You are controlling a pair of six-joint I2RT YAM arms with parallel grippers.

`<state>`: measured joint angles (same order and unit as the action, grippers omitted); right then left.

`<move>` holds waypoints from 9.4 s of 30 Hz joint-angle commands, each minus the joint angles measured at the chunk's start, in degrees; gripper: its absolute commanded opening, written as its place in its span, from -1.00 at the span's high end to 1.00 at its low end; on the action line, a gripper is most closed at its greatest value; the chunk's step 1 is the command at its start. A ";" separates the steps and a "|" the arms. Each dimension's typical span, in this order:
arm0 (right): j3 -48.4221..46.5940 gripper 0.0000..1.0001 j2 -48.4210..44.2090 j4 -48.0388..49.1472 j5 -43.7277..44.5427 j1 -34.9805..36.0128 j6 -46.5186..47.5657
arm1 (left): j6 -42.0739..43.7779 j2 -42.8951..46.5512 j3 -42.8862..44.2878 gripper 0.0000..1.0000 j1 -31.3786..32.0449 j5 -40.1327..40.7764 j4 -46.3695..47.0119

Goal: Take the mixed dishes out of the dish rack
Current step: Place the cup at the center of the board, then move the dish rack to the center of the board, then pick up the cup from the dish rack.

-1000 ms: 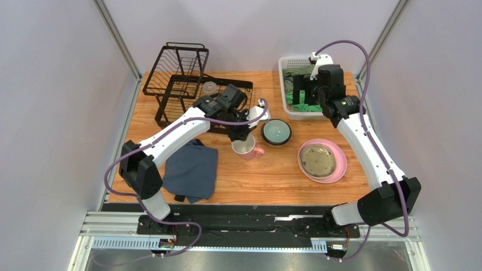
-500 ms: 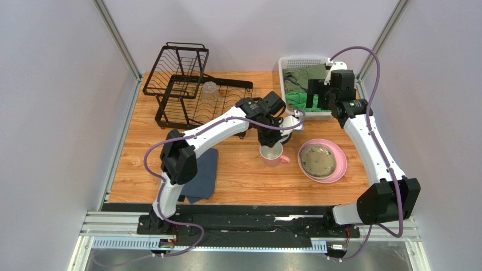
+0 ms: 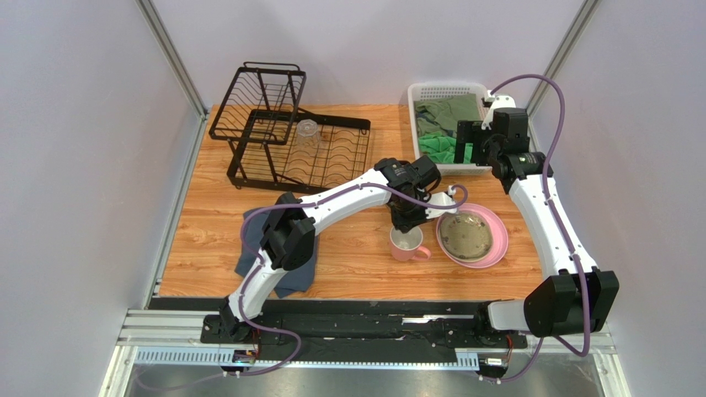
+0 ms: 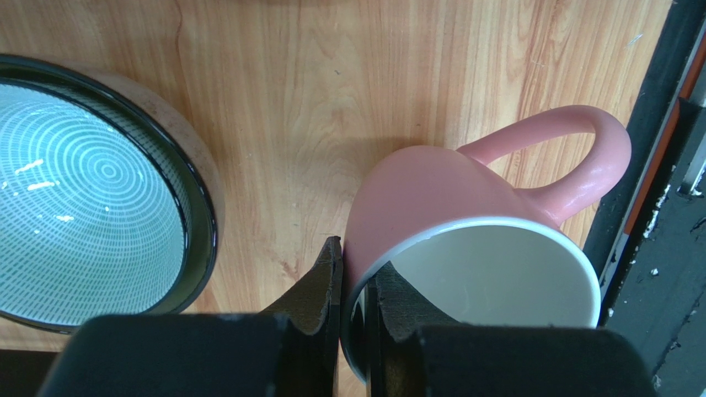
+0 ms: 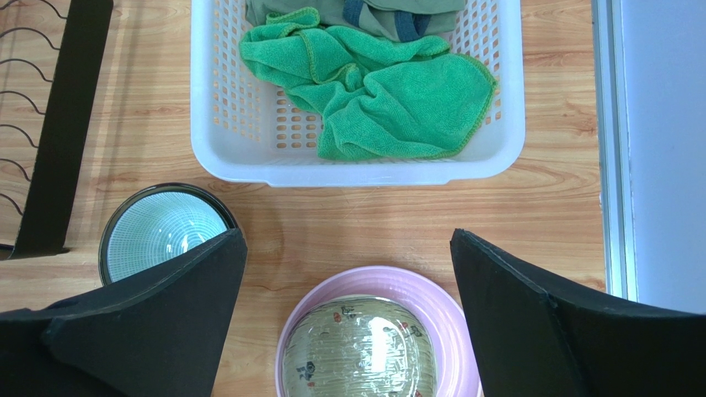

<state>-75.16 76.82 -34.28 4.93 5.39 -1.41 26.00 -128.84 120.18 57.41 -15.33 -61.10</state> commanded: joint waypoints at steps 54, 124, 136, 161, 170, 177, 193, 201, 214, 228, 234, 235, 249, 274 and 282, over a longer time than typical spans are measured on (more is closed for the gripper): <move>3.53 -0.99 -2.46 4.13 -7.21 -1.87 2.47 | 1.42 7.09 5.68 -0.48 0.69 6.71 4.32; -32.25 -0.92 45.35 16.09 -24.35 21.33 18.11 | 38.86 47.11 -33.00 -0.86 -50.90 5.31 23.31; -31.89 -0.92 45.88 16.26 -24.35 21.33 18.81 | 40.44 43.94 -30.70 -0.48 -51.17 6.89 18.56; -34.88 -0.90 47.81 16.00 -25.32 21.86 17.49 | 47.82 50.79 -38.53 0.78 -51.25 4.17 13.99; -36.02 -0.90 47.99 15.21 -25.41 23.44 18.28 | 55.73 56.67 -44.68 1.00 -51.34 -0.75 14.17; -38.75 -0.90 49.74 14.33 -28.13 25.20 18.46 | 61.97 62.03 -49.69 1.00 -51.52 -5.41 13.99; -41.03 -0.85 55.28 22.24 -35.60 29.59 21.00 | 65.67 65.38 -55.84 1.00 -51.61 -6.11 13.55; -45.86 -0.96 59.23 23.73 -34.72 31.17 22.94 | 63.48 65.73 -56.90 1.00 -51.61 -5.76 15.75; -52.28 -0.99 66.53 27.60 -26.04 32.67 20.22 | 59.26 67.13 -59.18 0.56 -51.61 -6.55 20.40; -54.66 -0.99 70.05 31.82 -24.53 33.02 17.41 | 57.06 66.96 -61.03 0.32 -51.61 -6.73 23.48; -54.31 -0.99 69.79 32.61 -26.64 33.37 17.93 | 56.88 67.22 -61.38 0.24 -51.61 -6.64 23.40; -54.39 -0.99 69.87 32.79 -26.72 33.46 18.11 | 56.97 67.14 -61.38 0.24 -51.61 -6.64 23.31; -55.18 -0.99 70.66 34.19 -27.78 35.04 20.22 | 56.88 67.58 -61.73 0.21 -51.61 -6.46 23.13; -59.93 -0.60 73.48 36.74 -30.68 35.92 18.64 | 54.51 66.52 -62.26 -0.12 -51.61 -7.70 24.89; -59.67 -0.28 72.60 36.57 -30.24 35.75 17.32 | 53.98 66.61 -62.70 -0.14 -51.61 -8.13 25.51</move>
<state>-132.05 150.85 -1.48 -23.73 38.81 15.86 81.30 -61.25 59.51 5.52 -19.42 -30.79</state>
